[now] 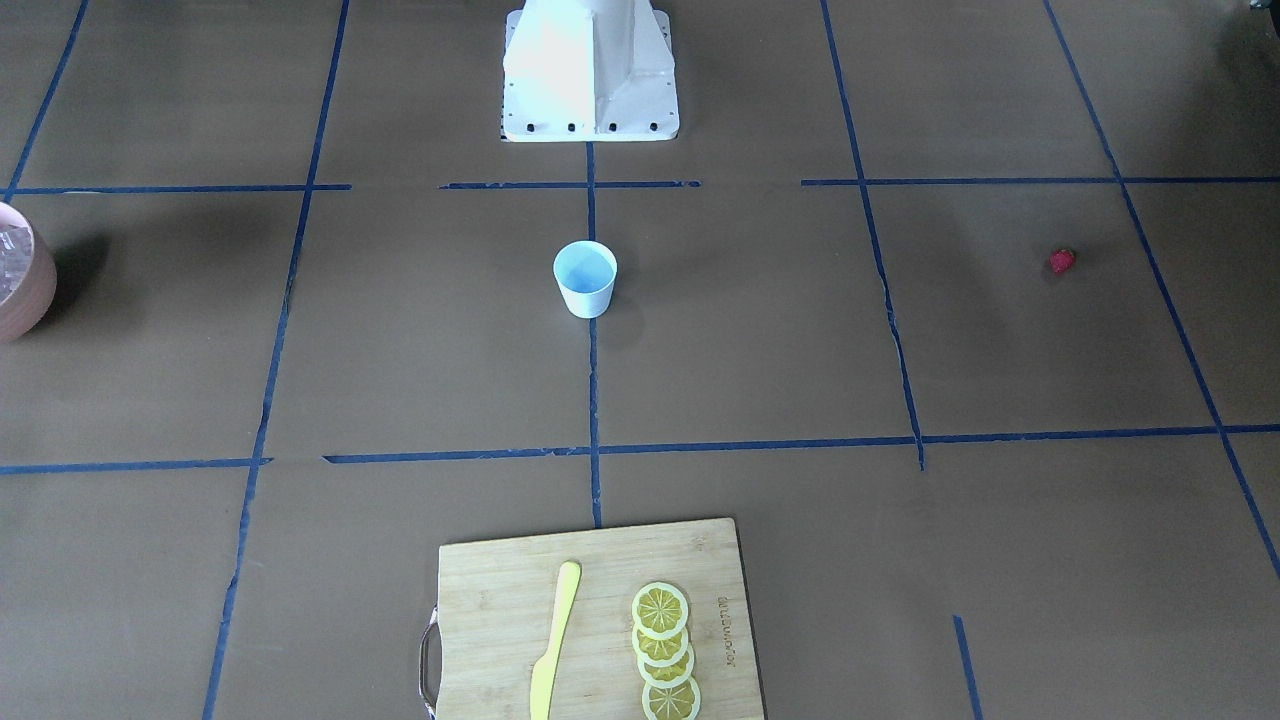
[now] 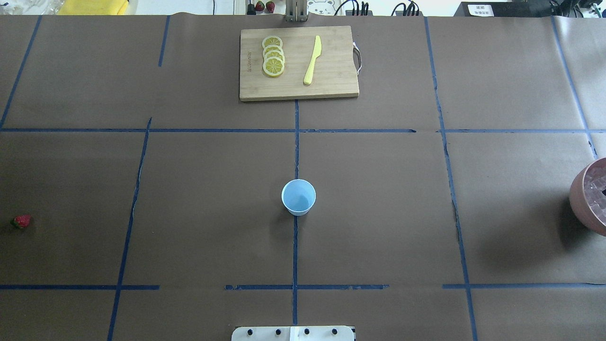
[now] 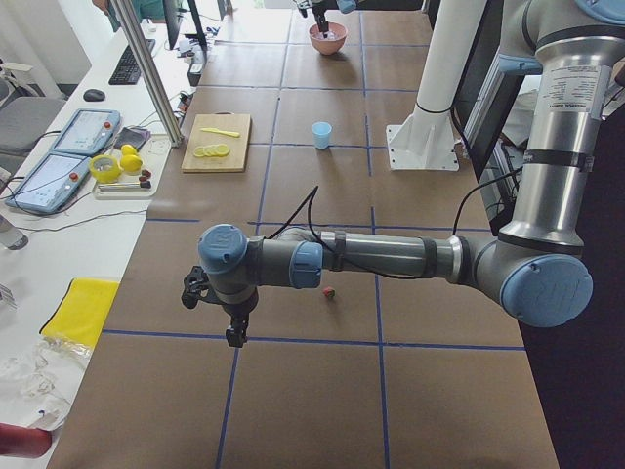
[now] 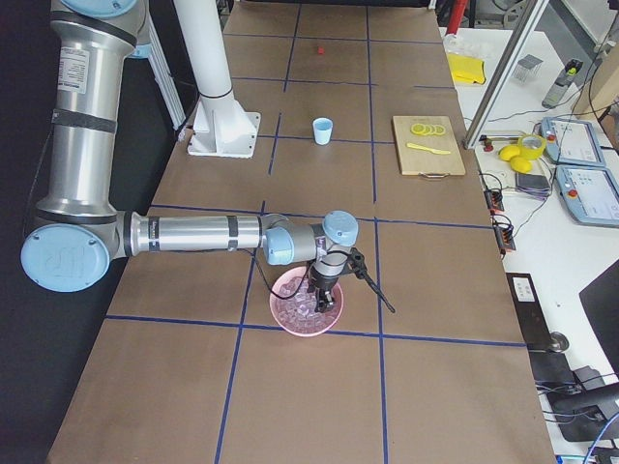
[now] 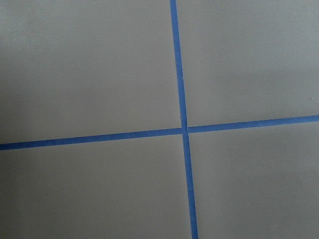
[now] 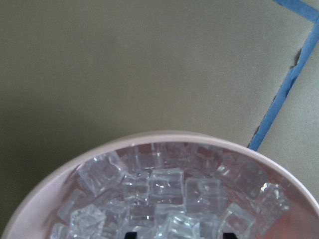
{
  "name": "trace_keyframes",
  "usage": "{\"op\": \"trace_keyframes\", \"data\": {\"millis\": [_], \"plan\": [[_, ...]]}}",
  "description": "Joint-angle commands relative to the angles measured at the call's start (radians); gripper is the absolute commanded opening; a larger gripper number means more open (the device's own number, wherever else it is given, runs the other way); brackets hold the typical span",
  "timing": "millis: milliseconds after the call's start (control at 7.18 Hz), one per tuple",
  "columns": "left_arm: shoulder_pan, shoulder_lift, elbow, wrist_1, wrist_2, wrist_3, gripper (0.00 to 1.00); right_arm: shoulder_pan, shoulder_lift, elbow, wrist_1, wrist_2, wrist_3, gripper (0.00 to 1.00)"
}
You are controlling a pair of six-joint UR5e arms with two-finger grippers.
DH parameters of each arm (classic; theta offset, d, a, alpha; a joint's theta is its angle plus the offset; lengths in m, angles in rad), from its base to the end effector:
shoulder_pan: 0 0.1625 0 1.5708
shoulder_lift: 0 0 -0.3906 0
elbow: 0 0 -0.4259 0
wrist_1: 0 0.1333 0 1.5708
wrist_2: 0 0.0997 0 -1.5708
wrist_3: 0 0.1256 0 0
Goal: Put ice and strawberries in cup
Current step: 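Close the right gripper on an ice cube and lift it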
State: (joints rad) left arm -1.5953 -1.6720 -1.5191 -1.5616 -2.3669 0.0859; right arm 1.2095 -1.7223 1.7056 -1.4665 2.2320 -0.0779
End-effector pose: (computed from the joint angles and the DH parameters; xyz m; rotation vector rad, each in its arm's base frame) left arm -0.0574 -0.5668 0.6138 0.0820 0.7929 0.0742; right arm -0.1153 -0.4641 0.6458 -0.0099 -0.6720 -0.4517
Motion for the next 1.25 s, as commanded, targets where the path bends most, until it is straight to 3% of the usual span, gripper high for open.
{"op": "trace_keyframes", "data": {"millis": [0, 139, 418, 557, 1115], "plan": [[0.0, 0.0, 0.0, 0.0, 0.0, 0.0, 1.0, -0.001, 0.001, -0.001, 0.0, 0.0, 0.001, 0.59], [0.0, 0.001, 0.0, 0.0, 0.0, 0.0, 1.0, 0.001, 0.001, 0.0, 0.0, 0.0, 0.001, 0.5], [0.0, 0.0, -0.001, 0.0, 0.0, 0.0, 1.0, 0.001, 0.001, 0.002, 0.0, 0.0, 0.0, 0.15], [0.0, 0.0, -0.001, 0.0, 0.0, 0.0, 1.0, 0.001, 0.0, 0.003, 0.002, 0.0, 0.0, 0.07], [0.0, 0.0, -0.007, 0.002, 0.0, -0.005, 1.0, 0.045, 0.007, 0.053, -0.008, 0.012, -0.003, 0.02]]}}
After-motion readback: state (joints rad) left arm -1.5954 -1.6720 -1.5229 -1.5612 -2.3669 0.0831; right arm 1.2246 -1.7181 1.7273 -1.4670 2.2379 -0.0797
